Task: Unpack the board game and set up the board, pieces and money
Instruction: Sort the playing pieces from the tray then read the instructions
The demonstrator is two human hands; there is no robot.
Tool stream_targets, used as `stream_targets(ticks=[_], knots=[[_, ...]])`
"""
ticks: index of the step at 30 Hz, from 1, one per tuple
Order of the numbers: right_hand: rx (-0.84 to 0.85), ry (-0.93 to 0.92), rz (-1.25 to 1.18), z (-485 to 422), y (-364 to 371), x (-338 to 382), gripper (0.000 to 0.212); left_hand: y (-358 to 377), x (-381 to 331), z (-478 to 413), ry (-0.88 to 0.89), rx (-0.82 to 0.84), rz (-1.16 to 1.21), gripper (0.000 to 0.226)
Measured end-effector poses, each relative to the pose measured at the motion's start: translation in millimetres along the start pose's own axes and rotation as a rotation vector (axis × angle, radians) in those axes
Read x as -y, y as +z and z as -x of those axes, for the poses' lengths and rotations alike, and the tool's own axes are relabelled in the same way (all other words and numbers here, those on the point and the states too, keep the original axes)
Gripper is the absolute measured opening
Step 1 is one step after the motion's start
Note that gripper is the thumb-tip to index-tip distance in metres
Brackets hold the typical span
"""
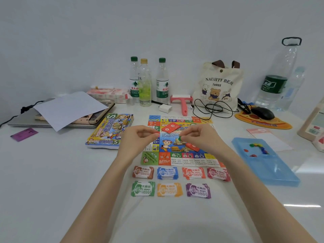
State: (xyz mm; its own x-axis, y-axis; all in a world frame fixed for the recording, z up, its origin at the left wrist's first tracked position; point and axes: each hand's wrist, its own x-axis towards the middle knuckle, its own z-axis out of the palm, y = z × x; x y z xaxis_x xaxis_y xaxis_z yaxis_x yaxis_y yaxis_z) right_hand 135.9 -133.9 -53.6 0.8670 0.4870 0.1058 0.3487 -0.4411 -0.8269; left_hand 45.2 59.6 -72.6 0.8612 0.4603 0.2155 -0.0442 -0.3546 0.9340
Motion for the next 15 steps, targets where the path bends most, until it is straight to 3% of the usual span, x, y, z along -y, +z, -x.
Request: stream_targets(ticks=[6,15], knots=[[0.134,-0.059,0.437,-3.7,15.0,-6.8,0.008,23.6,-8.7,-15.3,-0.006,-0.011,0.01,0.011],[0.117,-0.066,0.474,-7.2,30.2,-23.1,0.007,30.3,4.9,-11.7,-0.034,-0.054,-0.004,0.01]])
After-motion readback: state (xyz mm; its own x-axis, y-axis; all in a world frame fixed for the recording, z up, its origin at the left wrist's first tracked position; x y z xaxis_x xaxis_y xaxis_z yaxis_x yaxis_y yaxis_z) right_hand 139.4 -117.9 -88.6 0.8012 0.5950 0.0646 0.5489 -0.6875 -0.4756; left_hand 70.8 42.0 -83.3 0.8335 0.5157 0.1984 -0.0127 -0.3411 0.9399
